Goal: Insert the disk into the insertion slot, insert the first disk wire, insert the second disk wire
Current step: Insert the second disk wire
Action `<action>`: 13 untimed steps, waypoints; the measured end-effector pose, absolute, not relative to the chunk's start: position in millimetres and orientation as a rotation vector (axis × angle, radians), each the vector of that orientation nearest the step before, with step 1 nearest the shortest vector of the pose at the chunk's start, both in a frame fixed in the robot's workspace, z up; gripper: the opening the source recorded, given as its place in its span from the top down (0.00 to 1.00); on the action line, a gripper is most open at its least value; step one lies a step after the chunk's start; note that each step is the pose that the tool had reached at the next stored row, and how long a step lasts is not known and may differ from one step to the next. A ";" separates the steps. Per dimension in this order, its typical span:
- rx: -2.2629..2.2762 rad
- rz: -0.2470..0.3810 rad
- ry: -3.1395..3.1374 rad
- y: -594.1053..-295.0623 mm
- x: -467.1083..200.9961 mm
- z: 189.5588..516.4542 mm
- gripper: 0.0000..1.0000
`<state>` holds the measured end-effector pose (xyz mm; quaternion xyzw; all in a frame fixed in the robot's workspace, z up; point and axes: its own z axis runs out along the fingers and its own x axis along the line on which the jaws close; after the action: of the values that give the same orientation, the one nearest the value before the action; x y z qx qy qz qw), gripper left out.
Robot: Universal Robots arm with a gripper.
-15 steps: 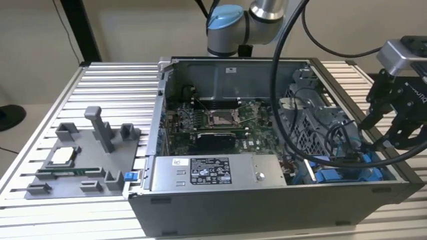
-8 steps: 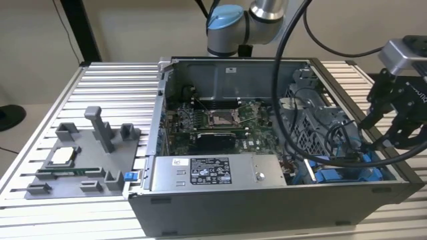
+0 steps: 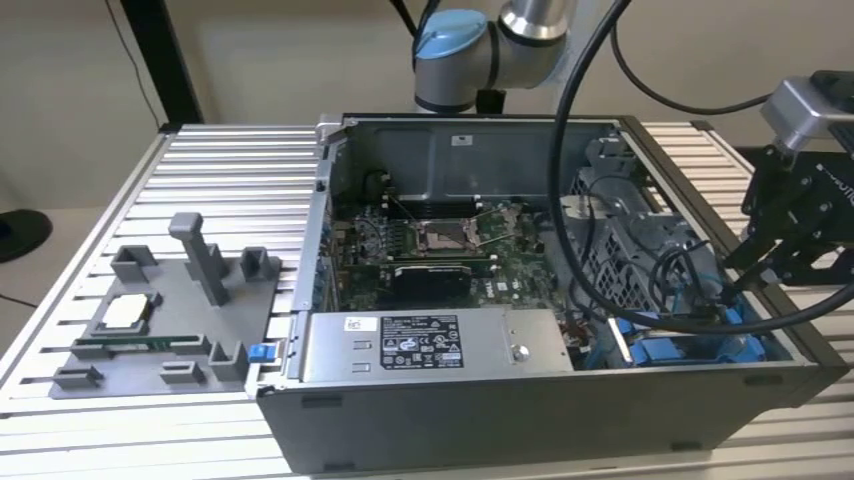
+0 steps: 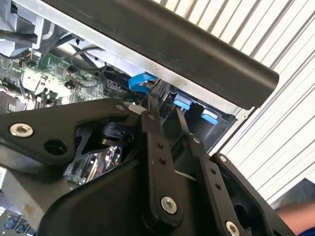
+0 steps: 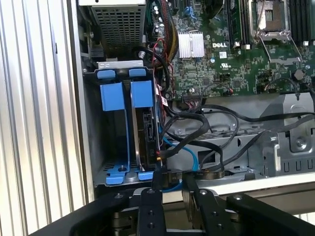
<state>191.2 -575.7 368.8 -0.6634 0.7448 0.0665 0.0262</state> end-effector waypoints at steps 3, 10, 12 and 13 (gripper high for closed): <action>-2.037 0.211 2.318 -576.6 191.4 368.2 1.00; -1.972 0.220 2.377 -580.0 191.5 367.5 1.00; -1.957 0.227 2.395 -581.2 191.4 367.4 1.00; -1.951 0.233 2.404 -581.6 191.4 367.2 1.00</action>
<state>191.4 -581.6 367.2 -0.6283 0.7741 0.0749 0.0182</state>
